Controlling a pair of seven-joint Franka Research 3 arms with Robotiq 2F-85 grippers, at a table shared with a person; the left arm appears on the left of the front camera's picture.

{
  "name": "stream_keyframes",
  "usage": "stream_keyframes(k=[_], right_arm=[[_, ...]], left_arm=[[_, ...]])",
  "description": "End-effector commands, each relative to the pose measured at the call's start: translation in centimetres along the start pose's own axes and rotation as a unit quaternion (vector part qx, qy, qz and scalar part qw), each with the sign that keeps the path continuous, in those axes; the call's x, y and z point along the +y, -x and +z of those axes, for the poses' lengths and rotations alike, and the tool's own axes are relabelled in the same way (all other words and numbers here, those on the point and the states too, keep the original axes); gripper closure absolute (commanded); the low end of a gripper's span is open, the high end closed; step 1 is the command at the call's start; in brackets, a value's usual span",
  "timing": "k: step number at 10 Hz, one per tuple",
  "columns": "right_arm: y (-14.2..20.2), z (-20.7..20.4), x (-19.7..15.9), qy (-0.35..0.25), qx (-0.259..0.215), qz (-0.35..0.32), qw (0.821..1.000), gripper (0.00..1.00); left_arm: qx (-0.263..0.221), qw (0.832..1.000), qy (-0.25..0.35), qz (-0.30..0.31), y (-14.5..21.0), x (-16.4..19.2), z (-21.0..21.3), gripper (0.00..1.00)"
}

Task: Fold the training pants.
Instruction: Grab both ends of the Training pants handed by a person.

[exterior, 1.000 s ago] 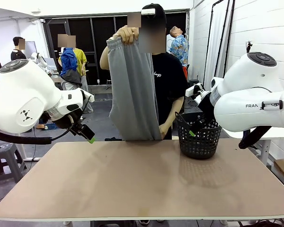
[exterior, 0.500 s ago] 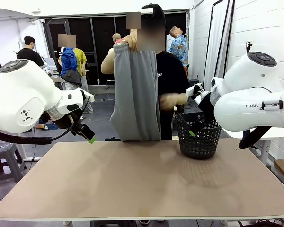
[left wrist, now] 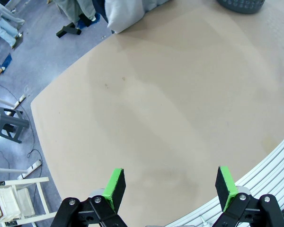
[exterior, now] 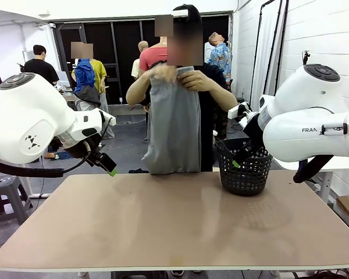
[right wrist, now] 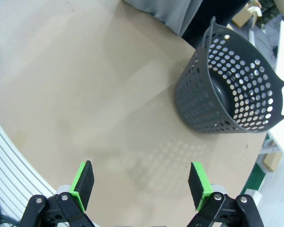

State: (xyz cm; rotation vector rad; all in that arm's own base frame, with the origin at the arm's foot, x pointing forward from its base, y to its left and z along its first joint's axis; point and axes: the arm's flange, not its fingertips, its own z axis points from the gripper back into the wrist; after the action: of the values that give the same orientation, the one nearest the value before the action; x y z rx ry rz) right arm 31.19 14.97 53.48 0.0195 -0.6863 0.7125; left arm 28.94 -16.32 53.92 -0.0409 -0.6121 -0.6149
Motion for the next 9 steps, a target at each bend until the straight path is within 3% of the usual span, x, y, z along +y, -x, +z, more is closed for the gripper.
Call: stream_keyframes(k=[1,9], right_arm=[[-0.07,-0.03,-0.07,0.003,-0.003,-0.002,1.0,0.0],[-0.07,-0.03,-0.07,0.003,-0.003,-0.002,1.0,0.0]], left_arm=[[-0.002,1.0,0.001,-0.006,0.04,0.07,-0.2,0.0],[-0.002,1.0,0.001,-0.006,0.04,0.07,-0.2,0.0]])
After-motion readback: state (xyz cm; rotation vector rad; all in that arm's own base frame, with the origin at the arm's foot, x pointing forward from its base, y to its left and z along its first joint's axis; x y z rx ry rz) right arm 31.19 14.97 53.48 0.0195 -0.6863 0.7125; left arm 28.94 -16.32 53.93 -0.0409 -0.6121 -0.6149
